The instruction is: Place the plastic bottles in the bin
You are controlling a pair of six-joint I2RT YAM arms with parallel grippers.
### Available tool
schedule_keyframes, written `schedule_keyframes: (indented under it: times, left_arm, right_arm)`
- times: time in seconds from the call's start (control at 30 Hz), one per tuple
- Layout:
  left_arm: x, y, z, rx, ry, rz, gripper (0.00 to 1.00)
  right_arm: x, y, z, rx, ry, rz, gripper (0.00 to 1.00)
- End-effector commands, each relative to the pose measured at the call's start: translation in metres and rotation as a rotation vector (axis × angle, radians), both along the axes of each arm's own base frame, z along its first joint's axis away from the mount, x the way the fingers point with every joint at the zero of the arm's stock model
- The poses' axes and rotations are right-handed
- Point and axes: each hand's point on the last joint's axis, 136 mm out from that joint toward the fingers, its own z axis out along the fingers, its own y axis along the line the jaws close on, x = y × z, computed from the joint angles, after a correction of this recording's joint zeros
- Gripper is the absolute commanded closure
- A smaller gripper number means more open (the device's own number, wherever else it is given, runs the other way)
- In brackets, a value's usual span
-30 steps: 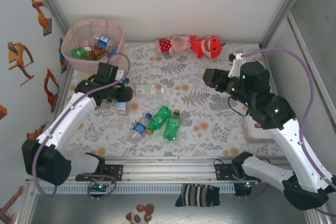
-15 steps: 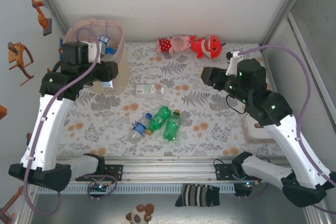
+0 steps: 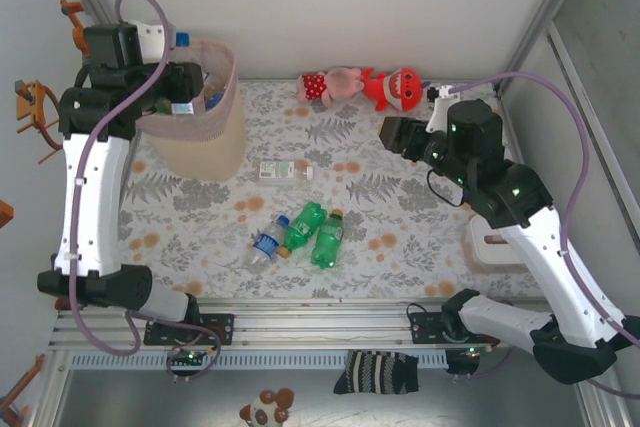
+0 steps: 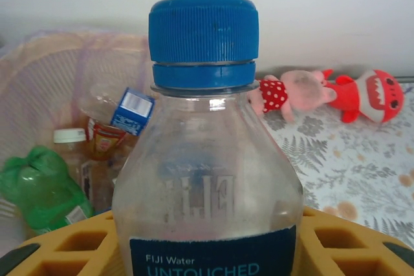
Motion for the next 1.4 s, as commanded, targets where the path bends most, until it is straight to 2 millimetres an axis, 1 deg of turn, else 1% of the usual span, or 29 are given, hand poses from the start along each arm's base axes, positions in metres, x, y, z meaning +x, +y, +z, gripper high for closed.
schedule_keyframes:
  times: [0.0,0.07,0.13,0.2,0.27,0.4,0.53,0.7,0.83,0.93,1.07,1.17,1.27,1.37]
  left_arm:
    - [0.018,0.010,0.000,0.016,0.007,-0.007,0.52]
    - [0.030,0.015,-0.004,0.000,0.026,-0.008,0.52]
    - [0.041,0.014,-0.012,-0.022,0.052,-0.024,0.52]
    - [0.049,0.009,-0.024,-0.042,0.093,-0.056,0.51]
    - [0.056,-0.001,-0.038,-0.066,0.139,-0.106,0.51]
    - [0.069,-0.007,-0.069,-0.082,0.219,-0.132,0.51]
    - [0.075,-0.011,-0.100,-0.084,0.301,-0.159,0.51]
    - [0.078,-0.019,-0.137,-0.113,0.407,-0.197,0.51]
    - [0.083,-0.017,-0.172,-0.098,0.484,-0.186,0.51]
    - [0.085,-0.014,-0.187,-0.092,0.515,-0.175,0.51]
    - [0.089,-0.013,-0.195,-0.102,0.527,-0.164,0.51]
    - [0.091,-0.013,-0.189,-0.113,0.514,-0.159,0.47]
    - [0.092,-0.012,-0.171,-0.118,0.458,-0.147,0.41]
    - [0.090,-0.011,-0.145,-0.127,0.384,-0.136,0.36]
  right_arm:
    - [0.002,-0.002,0.014,-0.003,-0.037,-0.012,0.41]
    - [0.003,-0.002,0.014,-0.008,-0.040,-0.014,0.41]
    - [0.004,-0.003,0.014,-0.014,-0.043,-0.019,0.41]
    - [0.004,-0.004,0.016,-0.014,-0.049,-0.022,0.41]
    - [0.005,-0.004,0.016,-0.017,-0.051,-0.026,0.41]
    - [0.005,-0.003,0.017,-0.015,-0.050,-0.021,0.41]
    - [0.003,-0.003,0.019,-0.010,-0.050,-0.016,0.41]
    - [0.001,-0.006,0.018,-0.011,-0.049,-0.024,0.41]
    - [0.000,-0.007,0.015,-0.011,-0.046,-0.026,0.41]
    - [-0.001,-0.009,0.013,-0.012,-0.047,-0.033,0.41]
    - [-0.002,-0.012,0.014,-0.012,-0.055,-0.040,0.41]
    - [-0.004,-0.014,0.015,-0.012,-0.060,-0.044,0.41]
    - [-0.006,-0.016,0.016,-0.011,-0.065,-0.049,0.41]
    - [-0.008,-0.018,0.016,-0.010,-0.066,-0.053,0.41]
